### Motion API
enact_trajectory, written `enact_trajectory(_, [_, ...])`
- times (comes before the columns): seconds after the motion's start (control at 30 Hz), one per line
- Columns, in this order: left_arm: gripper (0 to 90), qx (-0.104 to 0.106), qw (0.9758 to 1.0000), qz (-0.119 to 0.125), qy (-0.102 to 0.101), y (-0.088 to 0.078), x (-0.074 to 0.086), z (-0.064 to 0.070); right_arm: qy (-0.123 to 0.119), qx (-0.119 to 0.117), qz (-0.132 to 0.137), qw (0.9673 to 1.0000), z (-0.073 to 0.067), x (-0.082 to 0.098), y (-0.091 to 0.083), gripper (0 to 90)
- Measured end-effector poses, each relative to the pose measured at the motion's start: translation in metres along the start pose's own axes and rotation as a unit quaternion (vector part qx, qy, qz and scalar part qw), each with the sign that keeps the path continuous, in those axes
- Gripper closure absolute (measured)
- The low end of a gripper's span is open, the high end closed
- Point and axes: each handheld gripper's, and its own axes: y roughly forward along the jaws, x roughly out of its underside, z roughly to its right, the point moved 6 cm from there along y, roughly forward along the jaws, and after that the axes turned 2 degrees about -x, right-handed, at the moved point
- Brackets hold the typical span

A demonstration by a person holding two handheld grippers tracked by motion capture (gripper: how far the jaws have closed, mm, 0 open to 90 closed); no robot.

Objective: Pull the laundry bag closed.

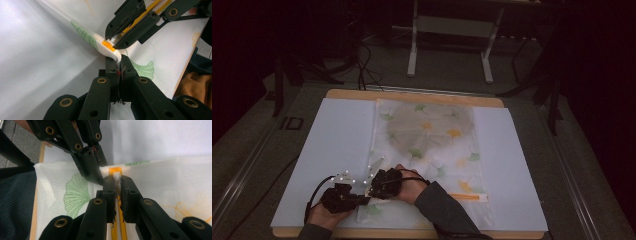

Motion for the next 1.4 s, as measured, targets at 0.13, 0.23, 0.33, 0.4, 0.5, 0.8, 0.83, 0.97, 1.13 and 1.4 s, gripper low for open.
enact_trajectory(0.13, [88.0, 0.000, 1.0000, 0.000, 0.001, 0.000, 0.000, 0.000, -0.002, -0.002, -0.001, 1.0000, 0.000, 0.001, 0.000, 83.1])
enact_trajectory(0.23, [88.0, 0.000, 1.0000, 0.002, 0.002, -0.001, 0.000, 0.000, -0.003, -0.003, -0.002, 1.0000, 0.000, 0.001, 0.001, 83.2])
enact_trajectory(0.33, [88.2, 0.000, 1.0000, 0.001, 0.003, -0.001, 0.000, 0.000, -0.006, -0.002, -0.001, 1.0000, 0.000, 0.003, 0.002, 84.2])
enact_trajectory(0.4, [88.2, 0.000, 1.0000, 0.002, 0.003, -0.001, 0.000, 0.001, -0.008, 0.000, -0.004, 1.0000, 0.000, 0.003, 0.003, 84.4])
enact_trajectory(0.5, [88.4, -0.003, 1.0000, 0.003, 0.006, -0.001, 0.000, 0.001, -0.009, -0.001, -0.003, 1.0000, 0.000, 0.004, 0.004, 84.5])
enact_trajectory(0.8, [88.7, 0.000, 1.0000, 0.009, 0.002, -0.003, -0.001, 0.000, -0.004, -0.004, 0.003, 1.0000, 0.000, 0.007, 0.005, 84.7])
enact_trajectory(0.83, [88.7, 0.001, 1.0000, 0.010, 0.001, -0.003, -0.001, 0.001, -0.005, -0.002, 0.002, 1.0000, 0.001, 0.007, 0.005, 84.7])
enact_trajectory(0.97, [88.8, 0.002, 0.9999, 0.014, -0.001, -0.004, -0.001, 0.001, -0.004, 0.004, 0.000, 1.0000, 0.000, 0.008, 0.005, 84.9])
enact_trajectory(1.13, [88.9, 0.007, 0.9998, 0.020, -0.004, -0.006, -0.002, 0.001, -0.004, 0.009, -0.008, 0.9999, -0.001, 0.011, 0.007, 85.0])
enact_trajectory(1.4, [88.9, 0.016, 0.9993, 0.032, -0.008, -0.009, -0.003, 0.001, -0.009, 0.019, -0.016, 0.9997, -0.003, 0.011, 0.004, 85.1])
